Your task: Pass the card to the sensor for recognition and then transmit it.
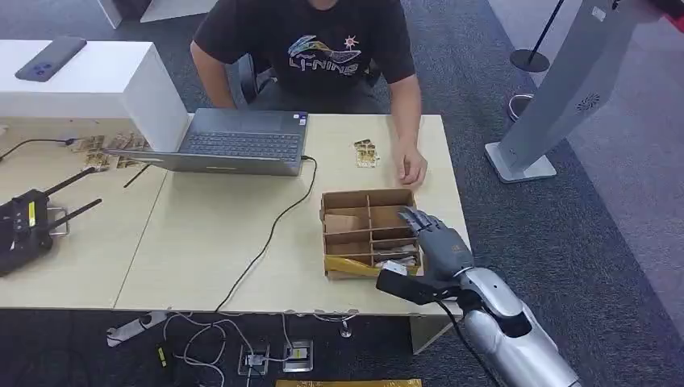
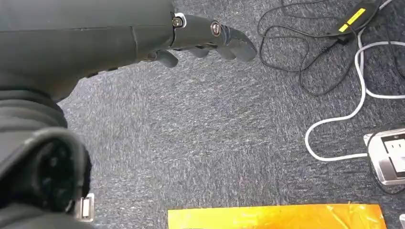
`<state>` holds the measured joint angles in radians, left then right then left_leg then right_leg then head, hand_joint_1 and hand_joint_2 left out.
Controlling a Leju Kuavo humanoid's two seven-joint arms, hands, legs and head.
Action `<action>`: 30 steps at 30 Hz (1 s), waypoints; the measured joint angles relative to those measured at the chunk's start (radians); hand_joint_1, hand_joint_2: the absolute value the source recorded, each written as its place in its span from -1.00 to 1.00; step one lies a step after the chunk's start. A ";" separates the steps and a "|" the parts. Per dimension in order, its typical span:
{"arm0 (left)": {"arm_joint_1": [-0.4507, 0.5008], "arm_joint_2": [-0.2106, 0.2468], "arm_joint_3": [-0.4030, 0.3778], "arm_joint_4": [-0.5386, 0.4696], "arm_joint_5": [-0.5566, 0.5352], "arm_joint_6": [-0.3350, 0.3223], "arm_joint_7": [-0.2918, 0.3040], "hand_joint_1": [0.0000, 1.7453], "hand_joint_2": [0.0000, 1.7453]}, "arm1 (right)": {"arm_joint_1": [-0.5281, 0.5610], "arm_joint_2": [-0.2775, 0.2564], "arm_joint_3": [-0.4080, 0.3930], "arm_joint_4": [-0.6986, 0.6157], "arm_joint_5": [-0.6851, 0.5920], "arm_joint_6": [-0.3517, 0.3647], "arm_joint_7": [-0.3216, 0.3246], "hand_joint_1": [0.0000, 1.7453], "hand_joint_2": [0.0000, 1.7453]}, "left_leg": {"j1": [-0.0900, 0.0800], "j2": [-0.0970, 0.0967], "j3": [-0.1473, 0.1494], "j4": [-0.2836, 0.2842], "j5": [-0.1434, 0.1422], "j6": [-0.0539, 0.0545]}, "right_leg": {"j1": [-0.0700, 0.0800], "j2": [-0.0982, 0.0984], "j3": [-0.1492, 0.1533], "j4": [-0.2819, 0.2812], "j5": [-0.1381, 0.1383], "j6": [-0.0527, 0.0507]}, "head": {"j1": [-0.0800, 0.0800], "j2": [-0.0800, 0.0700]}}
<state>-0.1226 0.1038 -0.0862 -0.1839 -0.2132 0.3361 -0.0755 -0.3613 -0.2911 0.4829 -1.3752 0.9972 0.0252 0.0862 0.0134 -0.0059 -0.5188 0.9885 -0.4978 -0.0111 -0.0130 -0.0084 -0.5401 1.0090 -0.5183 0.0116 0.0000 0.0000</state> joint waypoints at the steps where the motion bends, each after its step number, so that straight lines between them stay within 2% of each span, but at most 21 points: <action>1: 0.000 0.000 0.000 0.000 0.000 0.000 0.000 -1.00 -1.00 | -0.001 0.000 0.000 0.004 0.000 0.000 0.000 -1.00 1.00 | 0.000 0.000 0.000 0.000 0.000 0.000 | 0.000 0.000 0.000 0.000 0.000 0.000 | 0.000 0.000; 13: 0.000 -0.004 0.000 0.000 0.004 0.005 -0.014 -1.00 -1.00 | -0.021 0.016 0.004 0.028 -0.006 -0.021 -0.034 -1.00 1.00 | 0.000 0.000 0.000 0.000 0.000 0.000 | 0.000 0.000 0.000 0.000 0.000 0.000 | 0.000 0.000; 24: 0.000 -0.008 0.000 0.000 0.007 0.010 -0.014 -1.00 -1.00 | -0.030 0.032 0.016 0.050 -0.006 -0.026 -0.036 -1.00 1.00 | 0.000 0.000 0.000 0.000 0.000 0.000 | 0.000 0.000 0.000 0.000 0.000 0.000 | 0.000 0.000; 25: 0.000 -0.008 0.000 0.000 0.007 0.010 -0.014 -1.00 -1.00 | -0.030 0.032 0.016 0.051 -0.006 -0.026 -0.036 0.24 1.00 | 0.000 0.000 0.000 0.000 0.000 0.000 | 0.000 0.000 0.000 0.000 0.000 0.000 | 0.000 0.000; 26: 0.000 -0.008 0.000 0.000 0.007 0.010 -0.014 -1.00 -1.00 | -0.030 0.032 0.016 0.052 -0.006 -0.026 -0.036 1.00 1.00 | 0.000 0.000 0.000 0.000 0.000 0.000 | 0.000 0.000 0.000 0.000 0.000 0.000 | 0.000 0.000; 30: 0.000 -0.008 0.000 0.000 0.012 0.010 -0.016 -1.00 -1.00 | -0.033 0.034 0.018 0.056 -0.006 -0.018 -0.036 1.00 1.00 | 0.000 0.000 0.000 0.000 0.000 0.000 | 0.000 0.000 0.000 0.000 0.000 0.000 | 0.000 0.000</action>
<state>-0.1228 0.0957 -0.0862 -0.1839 -0.2014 0.3460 -0.0916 -0.3947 -0.2568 0.5009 -1.3195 0.9915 0.0069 0.0500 0.0134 -0.0059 -0.5188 0.9885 -0.4978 -0.0111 -0.0130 -0.0084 -0.5400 1.0091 -0.5183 0.0116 0.0000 0.0000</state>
